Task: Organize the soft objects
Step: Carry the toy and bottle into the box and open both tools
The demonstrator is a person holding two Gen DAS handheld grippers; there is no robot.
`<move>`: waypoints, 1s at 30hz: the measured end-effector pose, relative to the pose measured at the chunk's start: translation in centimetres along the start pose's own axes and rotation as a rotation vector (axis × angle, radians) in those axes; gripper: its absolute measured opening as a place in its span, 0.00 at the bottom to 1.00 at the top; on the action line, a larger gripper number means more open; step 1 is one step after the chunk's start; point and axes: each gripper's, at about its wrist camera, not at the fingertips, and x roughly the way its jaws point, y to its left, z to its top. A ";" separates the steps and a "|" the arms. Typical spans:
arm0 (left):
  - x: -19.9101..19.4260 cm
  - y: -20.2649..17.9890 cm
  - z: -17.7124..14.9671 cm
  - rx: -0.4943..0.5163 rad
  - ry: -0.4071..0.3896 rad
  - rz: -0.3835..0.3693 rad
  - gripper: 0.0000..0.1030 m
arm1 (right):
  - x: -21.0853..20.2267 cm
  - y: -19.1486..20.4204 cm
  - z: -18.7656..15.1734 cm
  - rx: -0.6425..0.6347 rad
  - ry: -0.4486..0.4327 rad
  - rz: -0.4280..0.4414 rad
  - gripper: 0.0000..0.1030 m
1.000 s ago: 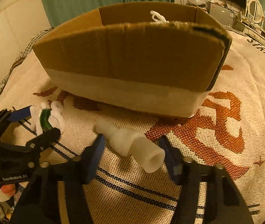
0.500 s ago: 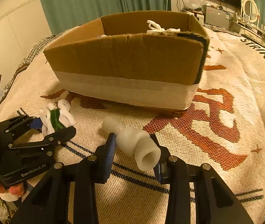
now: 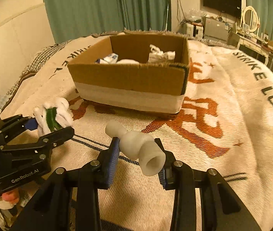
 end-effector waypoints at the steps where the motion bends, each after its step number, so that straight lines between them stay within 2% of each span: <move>1: -0.4 0.1 0.2 0.000 -0.009 -0.003 0.49 | -0.7 0.1 0.0 -0.001 -0.012 -0.002 0.34; 8: -4.1 -1.5 1.6 0.033 -0.095 -0.010 0.49 | -5.5 0.6 0.6 -0.025 -0.101 -0.034 0.34; 14: -6.1 -2.2 4.2 0.062 -0.165 -0.013 0.49 | -8.9 0.4 3.0 -0.052 -0.187 -0.066 0.34; 17: -6.6 -2.1 5.4 0.064 -0.191 -0.009 0.49 | -9.9 0.2 4.6 -0.051 -0.213 -0.049 0.34; 23: -6.1 -1.7 8.8 0.064 -0.223 0.005 0.49 | -10.7 -0.4 9.0 -0.059 -0.273 -0.033 0.34; 30: -3.2 -0.4 13.0 0.059 -0.235 0.060 0.49 | -9.3 -0.6 14.2 -0.077 -0.327 -0.021 0.34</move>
